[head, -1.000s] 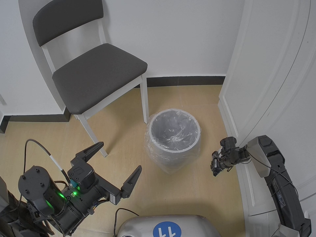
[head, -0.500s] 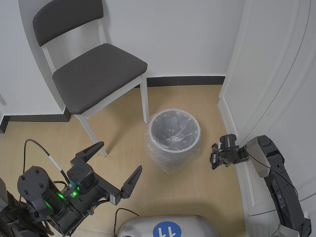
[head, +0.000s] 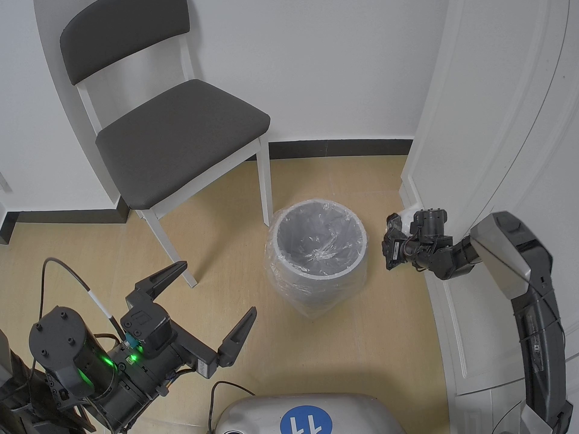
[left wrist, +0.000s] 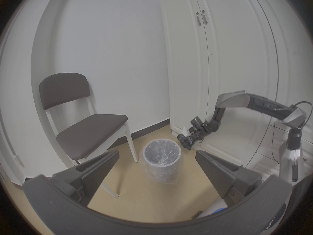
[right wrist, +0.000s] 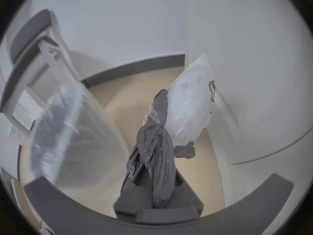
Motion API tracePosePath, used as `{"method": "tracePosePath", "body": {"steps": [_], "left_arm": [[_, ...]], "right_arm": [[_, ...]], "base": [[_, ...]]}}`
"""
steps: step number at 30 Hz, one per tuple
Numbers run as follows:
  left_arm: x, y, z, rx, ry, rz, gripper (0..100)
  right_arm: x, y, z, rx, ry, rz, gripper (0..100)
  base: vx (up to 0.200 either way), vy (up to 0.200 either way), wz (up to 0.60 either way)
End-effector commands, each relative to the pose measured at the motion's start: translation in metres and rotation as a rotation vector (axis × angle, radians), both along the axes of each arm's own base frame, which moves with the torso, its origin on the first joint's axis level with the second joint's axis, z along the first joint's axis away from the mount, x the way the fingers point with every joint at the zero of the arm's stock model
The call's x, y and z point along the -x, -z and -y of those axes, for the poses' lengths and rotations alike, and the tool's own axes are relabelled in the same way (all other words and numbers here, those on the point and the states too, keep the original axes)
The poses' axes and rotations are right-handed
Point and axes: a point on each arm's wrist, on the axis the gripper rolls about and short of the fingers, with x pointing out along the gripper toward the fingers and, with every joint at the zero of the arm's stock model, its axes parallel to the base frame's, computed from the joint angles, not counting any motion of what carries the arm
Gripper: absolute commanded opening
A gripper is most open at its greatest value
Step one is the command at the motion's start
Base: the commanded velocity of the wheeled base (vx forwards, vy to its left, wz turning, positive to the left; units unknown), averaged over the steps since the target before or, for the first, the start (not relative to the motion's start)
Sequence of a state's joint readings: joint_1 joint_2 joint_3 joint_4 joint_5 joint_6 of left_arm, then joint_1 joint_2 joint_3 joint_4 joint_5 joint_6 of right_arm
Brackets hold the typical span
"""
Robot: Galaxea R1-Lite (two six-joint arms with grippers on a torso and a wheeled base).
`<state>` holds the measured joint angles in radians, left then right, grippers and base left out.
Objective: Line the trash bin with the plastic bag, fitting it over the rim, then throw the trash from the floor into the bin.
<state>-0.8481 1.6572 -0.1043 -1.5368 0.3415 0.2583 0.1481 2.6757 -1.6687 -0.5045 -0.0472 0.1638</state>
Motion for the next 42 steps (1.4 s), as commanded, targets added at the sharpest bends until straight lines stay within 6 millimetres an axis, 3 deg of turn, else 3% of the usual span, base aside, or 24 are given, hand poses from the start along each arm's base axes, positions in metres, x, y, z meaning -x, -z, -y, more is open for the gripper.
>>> {"method": "tracePosePath", "body": {"steps": [1, 6, 9, 18, 23, 31, 42], "left_arm": [[0.002, 0.001, -0.002, -0.015, -0.002, 0.001, 100], [0.001, 0.001, -0.003, -0.017, -0.005, 0.000, 100], [0.002, 0.000, -0.003, -0.012, -0.005, 0.004, 100], [0.003, -0.005, -0.005, 0.004, -0.006, 0.022, 100], [0.004, -0.005, -0.007, -0.022, -0.008, 0.036, 100], [0.005, -0.004, -0.008, -0.037, -0.009, 0.038, 100], [-0.001, -0.028, 0.000, 0.119, -0.003, 0.084, 100]], "right_arm": [[0.078, -0.132, -0.008, -0.052, -0.191, 0.326, 0], [0.105, -0.148, -0.014, 0.081, -0.265, 0.542, 0], [0.115, -0.146, -0.019, 0.164, -0.292, 0.652, 0], [0.112, -0.122, -0.019, 0.519, -0.341, 0.850, 0], [0.112, -0.120, -0.021, 0.526, -0.456, 0.885, 0], [0.114, -0.121, -0.021, 0.525, -0.461, 0.887, 0], [0.112, -0.125, -0.020, 0.521, -0.453, 0.898, 0]], "base": [[0.000, 0.000, 0.00], [0.000, 0.000, 0.00], [0.000, 0.000, 0.00], [0.000, 0.000, 0.00], [0.000, 0.000, 0.00], [0.000, 0.000, 0.00], [0.000, 0.000, 0.00]]}}
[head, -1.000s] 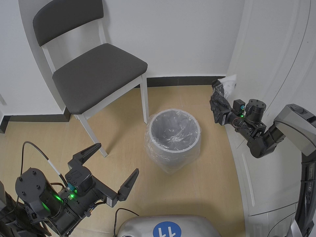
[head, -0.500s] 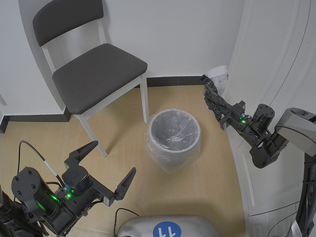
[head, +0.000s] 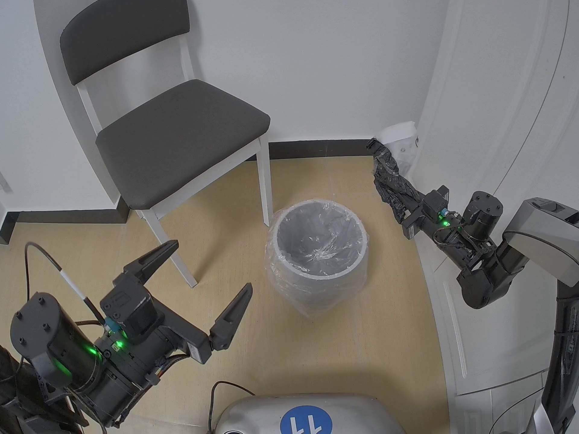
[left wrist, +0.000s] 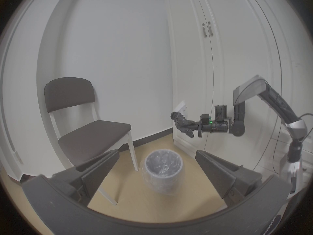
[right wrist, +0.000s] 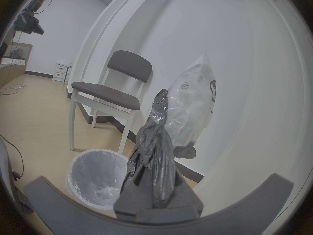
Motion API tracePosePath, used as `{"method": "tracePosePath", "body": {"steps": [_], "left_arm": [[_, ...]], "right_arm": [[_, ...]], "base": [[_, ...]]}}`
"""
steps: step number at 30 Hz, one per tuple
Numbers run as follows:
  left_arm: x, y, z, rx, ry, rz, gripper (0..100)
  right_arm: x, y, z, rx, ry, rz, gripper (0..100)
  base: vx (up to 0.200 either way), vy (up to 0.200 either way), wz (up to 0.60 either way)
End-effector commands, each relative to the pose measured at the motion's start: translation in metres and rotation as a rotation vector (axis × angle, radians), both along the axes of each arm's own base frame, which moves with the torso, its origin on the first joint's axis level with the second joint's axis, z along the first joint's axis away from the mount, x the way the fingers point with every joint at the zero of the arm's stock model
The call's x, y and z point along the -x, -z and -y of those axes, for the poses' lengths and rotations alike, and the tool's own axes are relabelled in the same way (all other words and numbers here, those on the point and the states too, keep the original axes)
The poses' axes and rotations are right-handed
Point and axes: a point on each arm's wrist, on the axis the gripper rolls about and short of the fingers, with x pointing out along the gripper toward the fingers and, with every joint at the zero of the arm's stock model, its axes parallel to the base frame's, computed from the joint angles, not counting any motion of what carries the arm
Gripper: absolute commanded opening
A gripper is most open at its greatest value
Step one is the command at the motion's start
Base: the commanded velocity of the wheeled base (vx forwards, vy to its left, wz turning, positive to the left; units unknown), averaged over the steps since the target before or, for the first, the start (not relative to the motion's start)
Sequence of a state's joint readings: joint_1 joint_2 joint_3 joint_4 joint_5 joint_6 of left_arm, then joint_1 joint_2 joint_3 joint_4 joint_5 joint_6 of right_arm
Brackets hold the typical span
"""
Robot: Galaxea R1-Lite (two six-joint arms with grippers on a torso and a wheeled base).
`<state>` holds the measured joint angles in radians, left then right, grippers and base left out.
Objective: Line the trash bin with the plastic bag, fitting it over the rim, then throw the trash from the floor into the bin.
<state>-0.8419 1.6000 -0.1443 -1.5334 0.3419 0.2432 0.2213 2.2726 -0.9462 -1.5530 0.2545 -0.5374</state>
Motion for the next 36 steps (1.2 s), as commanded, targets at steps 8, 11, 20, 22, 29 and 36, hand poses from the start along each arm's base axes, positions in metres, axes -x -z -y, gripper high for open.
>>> {"method": "tracePosePath", "body": {"steps": [8, 11, 20, 22, 29, 36], "left_arm": [[0.009, 0.002, 0.005, -0.004, 0.046, -0.010, 100], [0.008, 0.004, 0.005, -0.012, 0.043, -0.017, 100], [0.006, 0.013, -0.002, -0.058, 0.017, -0.040, 100], [0.004, 0.017, 0.000, -0.090, 0.016, -0.045, 100], [0.000, 0.031, 0.005, -0.161, 0.014, -0.077, 100], [0.000, 0.032, 0.005, -0.165, 0.017, -0.078, 100]], "right_arm": [[-0.002, -0.002, 0.005, -0.004, 0.012, 0.020, 0], [-0.004, 0.001, 0.005, -0.003, 0.009, 0.017, 0], [-0.004, 0.000, 0.006, -0.005, 0.012, 0.019, 0], [-0.003, 0.002, 0.003, -0.004, 0.006, 0.012, 0], [0.011, 0.017, -0.008, -0.003, -0.033, -0.067, 0], [0.011, 0.021, -0.011, -0.031, -0.047, -0.096, 0]], "base": [[0.050, -0.050, 0.00], [0.200, -0.200, 0.00], [0.089, -0.022, 0.00], [0.000, 0.000, 0.00], [0.000, 0.000, 0.00], [0.000, 0.000, 0.00]]}}
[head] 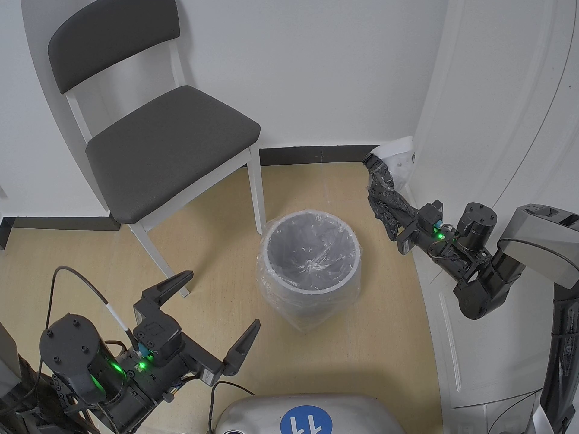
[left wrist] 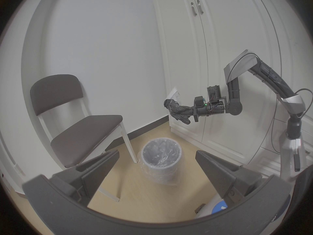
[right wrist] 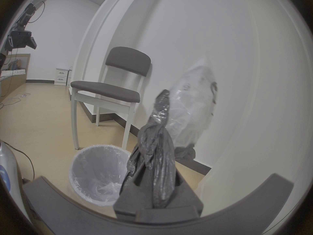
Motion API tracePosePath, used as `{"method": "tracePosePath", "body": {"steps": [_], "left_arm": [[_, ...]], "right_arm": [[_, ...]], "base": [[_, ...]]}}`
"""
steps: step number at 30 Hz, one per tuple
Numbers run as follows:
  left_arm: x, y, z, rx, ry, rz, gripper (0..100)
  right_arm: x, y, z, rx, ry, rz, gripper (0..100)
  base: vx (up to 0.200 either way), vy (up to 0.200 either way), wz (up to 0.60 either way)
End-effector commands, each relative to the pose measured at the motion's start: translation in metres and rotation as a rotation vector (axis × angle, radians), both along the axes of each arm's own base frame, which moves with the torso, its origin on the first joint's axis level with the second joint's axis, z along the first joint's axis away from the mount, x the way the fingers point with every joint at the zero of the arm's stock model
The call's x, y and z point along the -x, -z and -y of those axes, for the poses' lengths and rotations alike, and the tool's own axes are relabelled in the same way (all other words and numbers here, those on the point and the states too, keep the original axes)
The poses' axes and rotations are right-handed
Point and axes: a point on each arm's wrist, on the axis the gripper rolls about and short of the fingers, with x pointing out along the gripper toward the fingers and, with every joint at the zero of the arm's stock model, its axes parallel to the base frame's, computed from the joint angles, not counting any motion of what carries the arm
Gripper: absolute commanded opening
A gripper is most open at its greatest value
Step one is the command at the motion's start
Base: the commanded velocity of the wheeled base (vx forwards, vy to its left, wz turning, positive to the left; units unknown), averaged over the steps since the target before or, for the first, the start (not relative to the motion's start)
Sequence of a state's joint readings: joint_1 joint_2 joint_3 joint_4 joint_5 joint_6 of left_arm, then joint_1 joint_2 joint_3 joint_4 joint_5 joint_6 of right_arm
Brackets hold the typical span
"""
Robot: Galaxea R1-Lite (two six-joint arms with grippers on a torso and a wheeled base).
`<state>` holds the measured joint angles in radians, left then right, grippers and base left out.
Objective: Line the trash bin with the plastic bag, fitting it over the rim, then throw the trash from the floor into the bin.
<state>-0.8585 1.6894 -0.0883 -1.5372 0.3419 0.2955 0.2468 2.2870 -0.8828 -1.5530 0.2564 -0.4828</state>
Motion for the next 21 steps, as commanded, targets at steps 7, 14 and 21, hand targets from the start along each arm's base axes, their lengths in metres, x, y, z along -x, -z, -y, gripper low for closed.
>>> {"method": "tracePosePath", "body": {"steps": [7, 14, 21], "left_arm": [[0.0000, 0.0064, -0.0004, -0.022, -0.001, -0.024, 100], [-0.0020, 0.0098, -0.0004, -0.036, -0.009, -0.035, 100], [-0.0017, 0.0089, -0.0008, -0.033, -0.009, -0.032, 100]], "right_arm": [[-0.0005, 0.0009, -0.0008, -0.005, -0.002, 0.011, 0], [-0.0028, -0.0022, 0.0037, -0.008, 0.010, 0.023, 0], [-0.0015, 0.0036, -0.0024, -0.003, -0.005, 0.007, 0]], "base": [[0.000, 0.114, 0.00], [0.000, 0.057, 0.00], [0.000, 0.000, 0.00]]}}
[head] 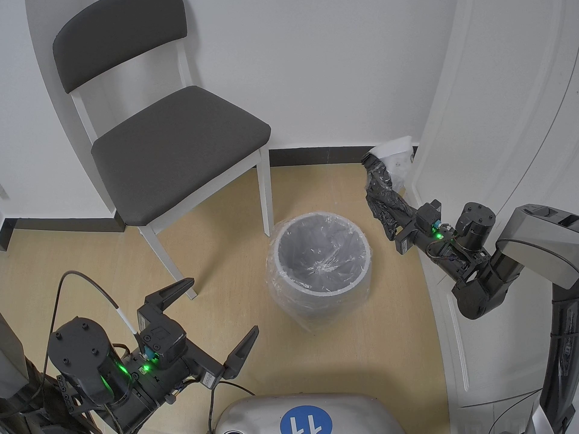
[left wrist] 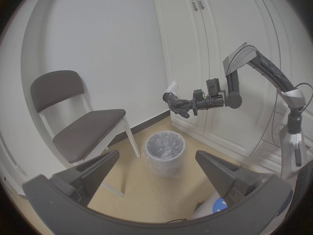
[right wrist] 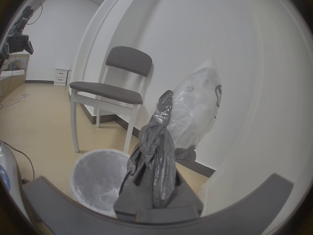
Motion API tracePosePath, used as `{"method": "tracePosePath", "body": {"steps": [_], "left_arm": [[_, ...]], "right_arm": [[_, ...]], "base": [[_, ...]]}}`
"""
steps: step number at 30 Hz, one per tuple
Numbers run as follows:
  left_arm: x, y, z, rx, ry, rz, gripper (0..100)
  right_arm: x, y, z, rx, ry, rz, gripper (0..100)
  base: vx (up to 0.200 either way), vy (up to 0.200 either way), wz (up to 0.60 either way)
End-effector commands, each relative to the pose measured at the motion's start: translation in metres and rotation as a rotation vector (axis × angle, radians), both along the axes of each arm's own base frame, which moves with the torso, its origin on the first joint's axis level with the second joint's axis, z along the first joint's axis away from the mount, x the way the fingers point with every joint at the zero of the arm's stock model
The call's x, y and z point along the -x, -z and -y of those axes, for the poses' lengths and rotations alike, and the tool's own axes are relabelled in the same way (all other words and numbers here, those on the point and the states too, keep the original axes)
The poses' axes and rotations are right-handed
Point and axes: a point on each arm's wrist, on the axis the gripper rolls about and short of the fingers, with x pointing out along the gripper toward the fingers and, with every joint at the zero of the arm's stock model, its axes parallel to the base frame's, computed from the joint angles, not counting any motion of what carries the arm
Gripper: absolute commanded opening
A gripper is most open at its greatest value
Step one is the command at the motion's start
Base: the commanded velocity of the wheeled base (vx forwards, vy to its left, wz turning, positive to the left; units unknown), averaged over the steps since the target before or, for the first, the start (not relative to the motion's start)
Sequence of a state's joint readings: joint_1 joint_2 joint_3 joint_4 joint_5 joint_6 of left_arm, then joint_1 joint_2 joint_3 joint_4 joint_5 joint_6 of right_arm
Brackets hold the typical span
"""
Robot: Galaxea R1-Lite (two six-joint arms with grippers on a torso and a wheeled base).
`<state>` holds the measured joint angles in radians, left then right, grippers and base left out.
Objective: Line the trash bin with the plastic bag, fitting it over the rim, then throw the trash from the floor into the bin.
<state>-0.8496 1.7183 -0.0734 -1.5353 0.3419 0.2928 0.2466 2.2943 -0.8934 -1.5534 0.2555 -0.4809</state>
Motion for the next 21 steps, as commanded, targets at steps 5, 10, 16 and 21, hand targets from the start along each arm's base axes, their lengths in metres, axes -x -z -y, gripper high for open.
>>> {"method": "tracePosePath", "body": {"steps": [5, 10, 16, 21], "left_arm": [[0.000, -0.002, -0.001, 0.009, -0.003, 0.006, 100], [-0.001, -0.002, 0.000, 0.011, -0.005, 0.008, 100], [0.000, -0.003, -0.001, 0.011, -0.005, 0.008, 100], [0.001, -0.004, -0.002, 0.017, -0.005, 0.010, 100]], "right_arm": [[-0.001, 0.013, -0.006, 0.011, -0.011, -0.017, 0], [0.003, 0.017, -0.011, 0.016, -0.024, -0.031, 0], [0.009, 0.023, -0.017, 0.025, -0.043, -0.060, 0], [0.011, 0.023, -0.019, 0.025, -0.051, -0.061, 0]], "base": [[0.000, 0.000, 0.00], [0.000, 0.000, 0.00], [0.000, 0.000, 0.00], [0.000, 0.000, 0.00]]}}
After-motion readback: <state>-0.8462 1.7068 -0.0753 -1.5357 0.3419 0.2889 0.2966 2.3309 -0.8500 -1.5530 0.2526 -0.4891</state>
